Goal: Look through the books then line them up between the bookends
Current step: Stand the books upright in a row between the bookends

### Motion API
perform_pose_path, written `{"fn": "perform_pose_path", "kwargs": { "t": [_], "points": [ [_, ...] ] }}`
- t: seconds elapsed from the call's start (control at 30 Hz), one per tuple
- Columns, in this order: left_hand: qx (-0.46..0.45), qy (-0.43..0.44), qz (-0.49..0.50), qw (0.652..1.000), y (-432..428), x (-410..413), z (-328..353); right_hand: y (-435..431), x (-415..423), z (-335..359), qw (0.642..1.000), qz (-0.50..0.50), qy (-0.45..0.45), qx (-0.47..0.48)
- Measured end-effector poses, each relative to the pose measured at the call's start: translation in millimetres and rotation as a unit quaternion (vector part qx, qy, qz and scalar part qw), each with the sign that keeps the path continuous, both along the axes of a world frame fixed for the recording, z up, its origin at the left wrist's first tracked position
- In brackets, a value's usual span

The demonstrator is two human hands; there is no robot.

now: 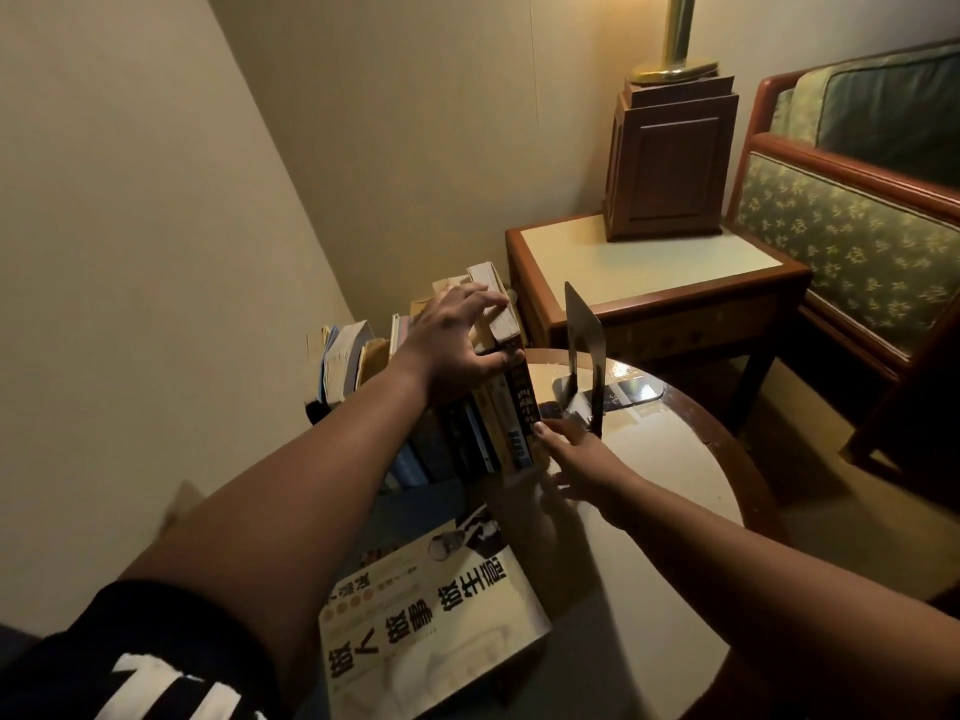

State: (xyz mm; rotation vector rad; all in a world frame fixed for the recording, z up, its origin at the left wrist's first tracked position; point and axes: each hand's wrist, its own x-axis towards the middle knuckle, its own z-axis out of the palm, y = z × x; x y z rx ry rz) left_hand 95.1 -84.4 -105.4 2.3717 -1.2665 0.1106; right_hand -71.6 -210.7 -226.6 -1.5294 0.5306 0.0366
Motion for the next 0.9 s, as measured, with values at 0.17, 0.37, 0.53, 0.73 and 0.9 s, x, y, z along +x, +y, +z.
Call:
{"fn": "perform_pose_path", "kwargs": {
  "t": [0.17,0.37,0.53,0.73,0.9],
  "points": [
    [0.0,-0.009,0.002,1.0,0,-3,1,24,-31,-12,0.996,0.077,0.035,-0.025],
    [0.018,-0.011,0.012,1.0,1,-5,2,55,-42,-13,0.981,0.185,0.026,-0.043],
    [0.022,-0.015,0.018,0.999,3,-5,2,51,-43,-13,0.984,0.173,0.035,-0.007],
    [0.009,-0.02,0.008,1.0,2,-2,0,10,-56,1,0.979,0.181,0.067,0.059],
    [-0.006,-0.015,0.004,1.0,2,-4,1,-30,-65,21,0.984,0.164,0.058,0.031]
  ]
}}
